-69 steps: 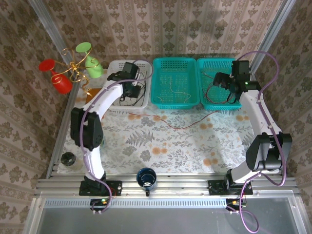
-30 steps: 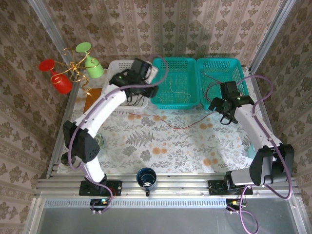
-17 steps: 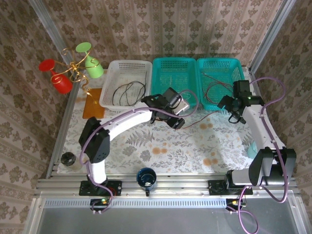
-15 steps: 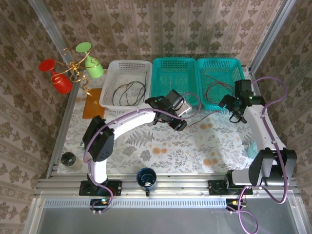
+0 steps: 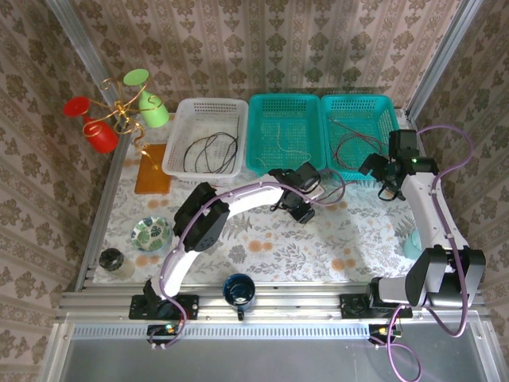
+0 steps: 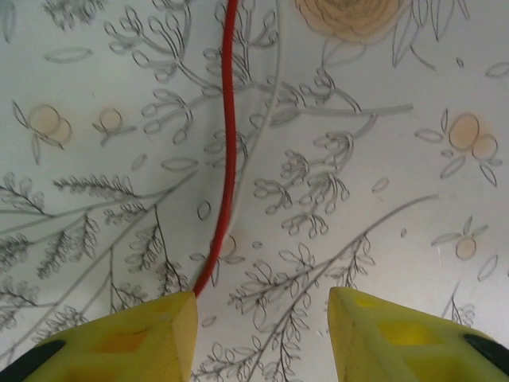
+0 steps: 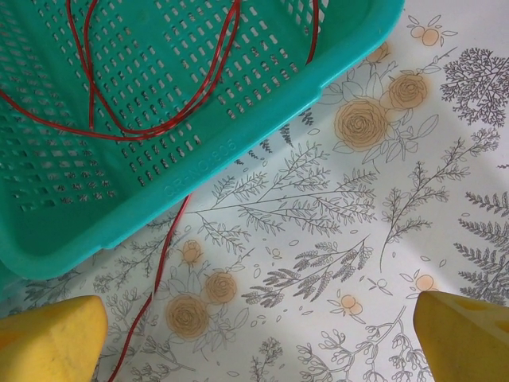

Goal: Untangle the cables

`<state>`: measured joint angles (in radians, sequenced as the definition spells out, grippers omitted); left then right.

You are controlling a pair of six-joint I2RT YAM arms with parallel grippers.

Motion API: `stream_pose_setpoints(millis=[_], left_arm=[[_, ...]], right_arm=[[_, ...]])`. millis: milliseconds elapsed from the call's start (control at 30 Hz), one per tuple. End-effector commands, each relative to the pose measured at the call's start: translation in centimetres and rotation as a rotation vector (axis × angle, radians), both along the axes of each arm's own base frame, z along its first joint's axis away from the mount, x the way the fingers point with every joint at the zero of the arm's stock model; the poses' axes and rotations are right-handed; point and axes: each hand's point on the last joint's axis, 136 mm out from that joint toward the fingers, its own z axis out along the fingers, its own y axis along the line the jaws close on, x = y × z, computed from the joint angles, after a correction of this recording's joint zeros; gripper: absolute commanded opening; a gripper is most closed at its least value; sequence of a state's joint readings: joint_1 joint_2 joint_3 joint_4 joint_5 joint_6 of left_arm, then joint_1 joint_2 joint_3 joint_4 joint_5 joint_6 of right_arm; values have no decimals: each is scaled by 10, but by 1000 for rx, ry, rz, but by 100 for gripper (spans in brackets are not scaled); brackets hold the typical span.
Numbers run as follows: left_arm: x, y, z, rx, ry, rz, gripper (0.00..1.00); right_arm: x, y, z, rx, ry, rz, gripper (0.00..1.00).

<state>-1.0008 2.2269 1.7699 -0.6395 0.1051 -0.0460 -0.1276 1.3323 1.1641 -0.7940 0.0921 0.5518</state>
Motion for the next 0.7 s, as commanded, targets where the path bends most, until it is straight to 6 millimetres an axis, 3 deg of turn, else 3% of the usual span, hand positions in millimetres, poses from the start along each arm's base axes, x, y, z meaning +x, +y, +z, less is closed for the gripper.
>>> stream_pose_setpoints(millis=[0, 233, 467, 667], left_arm=[[6, -3, 3, 32, -32, -27, 47], [10, -11, -9, 57, -13, -46, 47], [1, -8, -23, 112, 27, -69, 39], [-13, -5, -30, 132, 38, -99, 16]], right_arm=[[-2, 1, 13, 9, -21, 20, 100], [-2, 2, 12, 25, -20, 26, 100], [-2, 2, 14, 27, -27, 28, 100], [-1, 3, 17, 42, -39, 27, 100]])
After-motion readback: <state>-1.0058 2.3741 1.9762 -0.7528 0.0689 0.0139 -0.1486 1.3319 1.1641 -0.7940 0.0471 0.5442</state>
